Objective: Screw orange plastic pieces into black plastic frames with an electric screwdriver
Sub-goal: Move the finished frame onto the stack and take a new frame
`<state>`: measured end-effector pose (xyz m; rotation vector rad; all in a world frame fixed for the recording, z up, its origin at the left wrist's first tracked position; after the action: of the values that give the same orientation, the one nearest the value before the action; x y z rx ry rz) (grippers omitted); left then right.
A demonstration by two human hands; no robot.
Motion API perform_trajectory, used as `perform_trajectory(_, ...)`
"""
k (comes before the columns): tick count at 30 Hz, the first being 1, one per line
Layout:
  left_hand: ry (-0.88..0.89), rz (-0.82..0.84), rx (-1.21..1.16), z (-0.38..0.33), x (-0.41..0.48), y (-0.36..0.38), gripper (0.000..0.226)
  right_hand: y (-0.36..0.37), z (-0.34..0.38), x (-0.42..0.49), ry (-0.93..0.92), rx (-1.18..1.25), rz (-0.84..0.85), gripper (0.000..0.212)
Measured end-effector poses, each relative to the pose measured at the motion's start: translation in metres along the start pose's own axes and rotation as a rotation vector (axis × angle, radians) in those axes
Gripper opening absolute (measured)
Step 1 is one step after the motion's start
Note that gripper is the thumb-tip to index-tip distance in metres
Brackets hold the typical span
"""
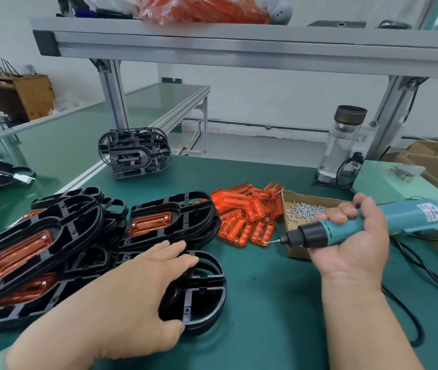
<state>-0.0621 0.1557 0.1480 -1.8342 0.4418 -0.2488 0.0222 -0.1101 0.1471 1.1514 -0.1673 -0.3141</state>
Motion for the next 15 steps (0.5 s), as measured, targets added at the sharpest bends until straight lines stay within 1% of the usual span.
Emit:
perform_trajectory(4, -0.003, 0.016, -0.014, 0.006, 0.000, 0.004, 0.090, 0.002, -0.004, -0.002, 0.017, 0.002, 0.016, 0.014)
perform_trajectory(6, 0.006, -0.003, -0.039, 0.009, 0.005, 0.007, 0.089, 0.003, -0.006, -0.003, 0.022, -0.009, 0.023, 0.014)
perform_trajectory(10, -0.034, -0.004, -0.155, 0.012, 0.014, 0.008, 0.077, 0.005, -0.012, -0.004, 0.043, -0.028, 0.043, 0.014)
perform_trajectory(12, 0.025, 0.005, -0.123, 0.004, 0.009, -0.004, 0.081, 0.004, -0.014, -0.003, 0.049, -0.027, 0.039, 0.012)
perform_trajectory(13, 0.041, -0.014, -0.116, -0.002, 0.005, -0.014, 0.079, 0.003, -0.015, -0.003, 0.051, -0.025, 0.036, 0.011)
perform_trajectory(15, 0.075, -0.107, -0.112, -0.011, 0.002, -0.036, 0.061, 0.002, -0.017, -0.003, 0.047, -0.029, 0.025, 0.011)
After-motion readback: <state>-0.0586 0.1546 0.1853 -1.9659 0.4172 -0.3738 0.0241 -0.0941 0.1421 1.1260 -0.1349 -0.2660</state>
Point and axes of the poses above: each hand's wrist, its own x-axis towards the middle knuckle, its own y-axis out of the palm, z = x × y, the point moved 6 cm from there along x, towards the middle knuckle, and after that the axes turned 4 degrees about y, right-handed, at the moved point
